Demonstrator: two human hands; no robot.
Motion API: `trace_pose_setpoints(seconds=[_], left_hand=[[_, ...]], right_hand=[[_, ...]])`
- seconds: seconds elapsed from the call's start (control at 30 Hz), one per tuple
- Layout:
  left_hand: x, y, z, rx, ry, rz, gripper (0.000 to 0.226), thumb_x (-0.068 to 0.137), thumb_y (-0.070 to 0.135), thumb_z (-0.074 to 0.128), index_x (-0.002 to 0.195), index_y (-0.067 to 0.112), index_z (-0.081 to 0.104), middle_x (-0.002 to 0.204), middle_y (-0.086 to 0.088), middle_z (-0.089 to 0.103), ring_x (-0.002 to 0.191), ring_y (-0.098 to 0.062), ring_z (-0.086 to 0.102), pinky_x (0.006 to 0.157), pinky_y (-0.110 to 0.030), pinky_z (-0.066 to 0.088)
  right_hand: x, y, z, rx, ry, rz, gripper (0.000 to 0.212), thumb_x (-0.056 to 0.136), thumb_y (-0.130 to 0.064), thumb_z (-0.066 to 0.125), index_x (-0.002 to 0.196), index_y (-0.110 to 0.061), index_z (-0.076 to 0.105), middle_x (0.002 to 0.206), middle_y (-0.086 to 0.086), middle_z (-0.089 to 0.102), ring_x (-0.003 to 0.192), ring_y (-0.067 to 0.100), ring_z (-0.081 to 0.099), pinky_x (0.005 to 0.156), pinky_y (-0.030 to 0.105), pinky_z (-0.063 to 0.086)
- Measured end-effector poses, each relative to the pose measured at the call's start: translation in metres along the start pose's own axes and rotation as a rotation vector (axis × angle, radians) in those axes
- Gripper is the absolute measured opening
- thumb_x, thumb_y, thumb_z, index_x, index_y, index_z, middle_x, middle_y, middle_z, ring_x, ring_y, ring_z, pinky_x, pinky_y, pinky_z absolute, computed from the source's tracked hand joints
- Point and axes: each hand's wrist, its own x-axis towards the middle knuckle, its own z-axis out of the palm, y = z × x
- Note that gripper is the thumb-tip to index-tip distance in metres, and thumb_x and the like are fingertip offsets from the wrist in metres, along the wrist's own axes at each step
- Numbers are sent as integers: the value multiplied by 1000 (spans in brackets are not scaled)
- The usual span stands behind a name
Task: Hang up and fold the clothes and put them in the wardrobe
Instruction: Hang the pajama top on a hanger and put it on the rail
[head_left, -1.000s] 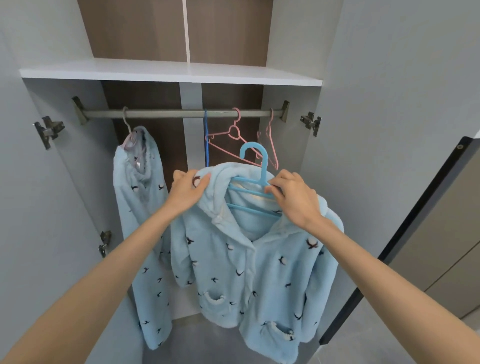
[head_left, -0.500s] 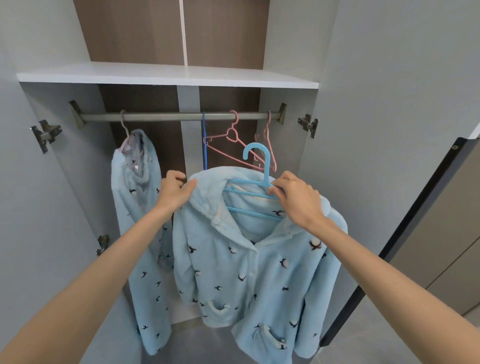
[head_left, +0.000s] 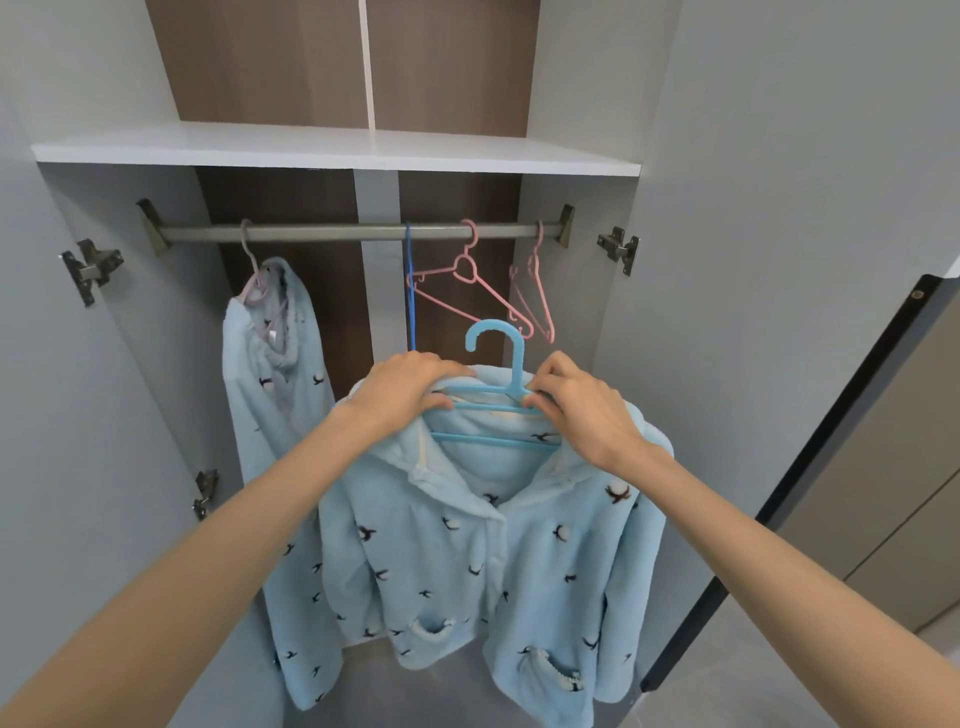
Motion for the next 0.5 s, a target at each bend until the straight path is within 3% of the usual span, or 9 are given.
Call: trace_pose_setpoints(seconds=[0.1, 0.23, 0.3, 0.43, 0.5], left_hand=[[-2, -5, -2, -159, -95, 32, 45, 91, 23, 63, 134, 33, 55, 125, 3, 64, 103, -13, 60, 86, -23, 43], [-3, -8, -6, -192, -168, 54, 46, 93, 21, 60, 137, 31, 52, 112, -4, 67, 69, -1, 48, 66, -8, 36], [-6, -6, -9, -160, -143, 86, 42, 95, 21, 58, 136, 29, 54, 107, -5, 68, 73, -3, 53, 61, -6, 37], [-7, 4, -8, 201, 16, 110, 32, 98, 36, 46, 129, 29, 52, 120, 5, 57, 102, -12, 54, 67, -21, 41], [-6, 10, -4, 265, 56, 92, 31, 100, 38, 42, 127, 27, 53, 118, 4, 52, 102, -13, 52, 64, -22, 36]], right_hand=[[-8, 7, 9, 29, -17, 31, 26, 100, -35, 47, 105, -18, 66, 116, -4, 45, 85, 16, 47, 63, 27, 32], [-10, 14, 14, -4, -20, 37, 26, 101, -36, 45, 106, -22, 67, 119, -6, 47, 85, 14, 47, 59, 24, 30], [-10, 13, 16, 12, -9, 40, 26, 101, -35, 46, 106, -22, 67, 118, -6, 47, 86, 15, 50, 63, 25, 34], [-9, 6, 19, 129, 74, -6, 24, 100, -29, 49, 100, -16, 69, 112, -3, 51, 90, 17, 52, 69, 29, 41], [-7, 7, 18, 157, 55, -41, 23, 100, -26, 50, 99, -14, 69, 110, -2, 50, 91, 18, 52, 74, 31, 44]])
